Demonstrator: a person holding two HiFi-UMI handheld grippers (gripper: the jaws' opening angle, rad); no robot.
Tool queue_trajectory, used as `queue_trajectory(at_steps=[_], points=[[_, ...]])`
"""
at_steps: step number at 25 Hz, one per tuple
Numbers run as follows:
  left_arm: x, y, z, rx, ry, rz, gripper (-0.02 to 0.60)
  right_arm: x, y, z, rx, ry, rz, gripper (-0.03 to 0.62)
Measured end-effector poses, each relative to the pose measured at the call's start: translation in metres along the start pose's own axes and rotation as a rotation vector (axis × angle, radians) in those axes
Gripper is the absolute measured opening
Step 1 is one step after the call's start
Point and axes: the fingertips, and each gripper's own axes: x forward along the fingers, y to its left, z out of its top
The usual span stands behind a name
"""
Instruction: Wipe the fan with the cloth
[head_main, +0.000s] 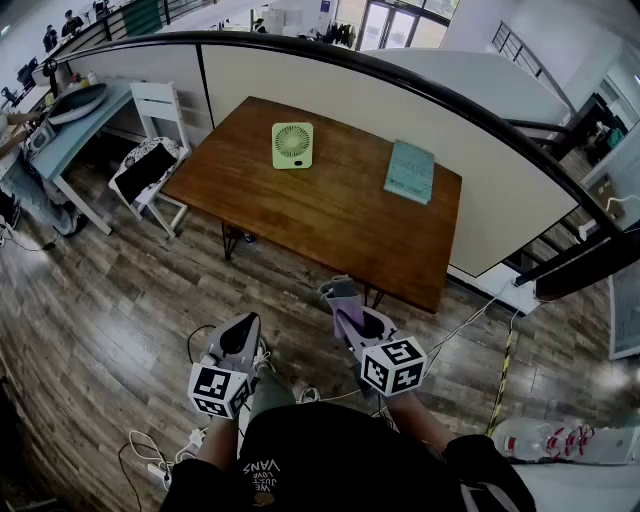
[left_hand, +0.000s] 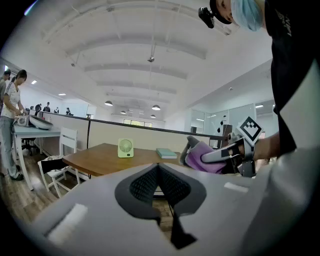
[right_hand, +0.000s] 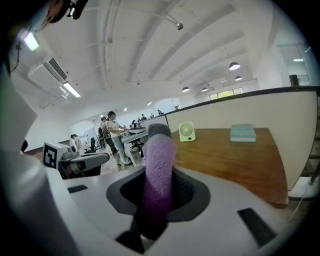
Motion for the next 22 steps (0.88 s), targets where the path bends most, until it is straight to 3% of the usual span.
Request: queue_trajectory(at_steps=[16,22], points=[[0.056,0.093,0.025,-0.027,0.009,-0.039,0.011,0.094,-0.013,0.048,0.067,-0.018,-0.033,0.100],[0.085,0.140,0.038,0.005,0.017,-0.100,0.011,0.140,-0.020,0.078,0.090,-0.040,-0.076,0.100]])
